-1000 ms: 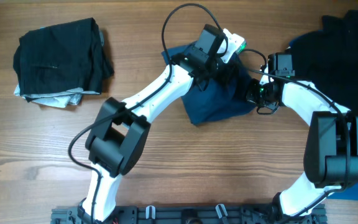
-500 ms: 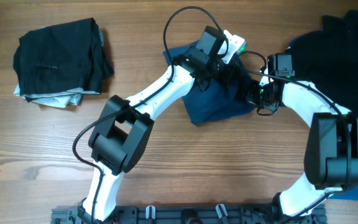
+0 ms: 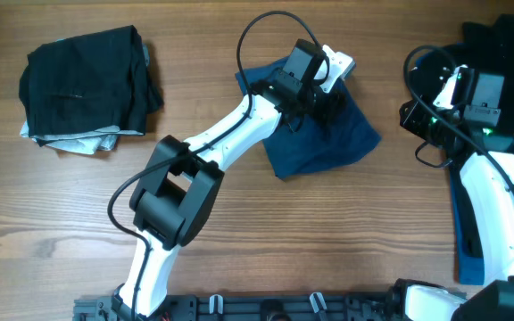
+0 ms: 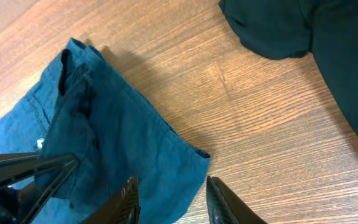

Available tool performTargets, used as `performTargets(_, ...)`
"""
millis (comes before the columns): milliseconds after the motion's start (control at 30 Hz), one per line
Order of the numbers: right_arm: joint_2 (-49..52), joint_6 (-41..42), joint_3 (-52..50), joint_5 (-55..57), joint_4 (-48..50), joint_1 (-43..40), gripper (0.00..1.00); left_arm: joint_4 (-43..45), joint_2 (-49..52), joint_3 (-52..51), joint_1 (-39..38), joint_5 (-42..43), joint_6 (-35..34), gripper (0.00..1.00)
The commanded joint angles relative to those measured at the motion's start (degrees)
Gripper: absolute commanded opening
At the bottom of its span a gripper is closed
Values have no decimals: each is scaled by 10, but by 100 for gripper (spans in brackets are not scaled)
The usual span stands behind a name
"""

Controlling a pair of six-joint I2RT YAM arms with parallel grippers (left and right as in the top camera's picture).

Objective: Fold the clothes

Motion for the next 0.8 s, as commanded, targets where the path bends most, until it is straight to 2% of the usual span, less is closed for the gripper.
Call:
performTargets(0, 13, -12, -1, 12, 0, 1, 34, 18, 24, 12, -3, 13, -3, 4)
performTargets(33, 13, -12, -1, 12, 1, 1, 34, 26, 33, 12, -3, 13, -3, 18)
performTargets(67, 13, -12, -1, 12, 2, 1, 34, 28, 36, 12, -4, 13, -4, 56)
performTargets(100, 13, -12, -1, 12, 3, 1, 33, 31, 41, 12, -6, 14, -4, 77)
performTargets(233, 13, -68, 0, -35, 20, 2, 33, 49, 36, 12, -12, 35, -4, 95)
performTargets(367, 13, -153, 0, -147, 31, 8, 32, 59, -3, 12, 2, 41, -14, 95)
performTargets(500, 13, -175, -1, -189, 31, 17, 12, 50, -38, 12, 43, 37, -53, 88)
performTargets(533, 13, -175, -1, -189, 31, 20, 5, 42, -44, 12, 59, 37, -62, 83)
performTargets(667, 20, -172, -2, -189, 35, 33, 4, -2, -46, 12, 110, 37, -63, 49)
performTargets(767, 49, -165, -11, -188, 63, 51, 4, -42, -39, 12, 143, 33, -61, 38)
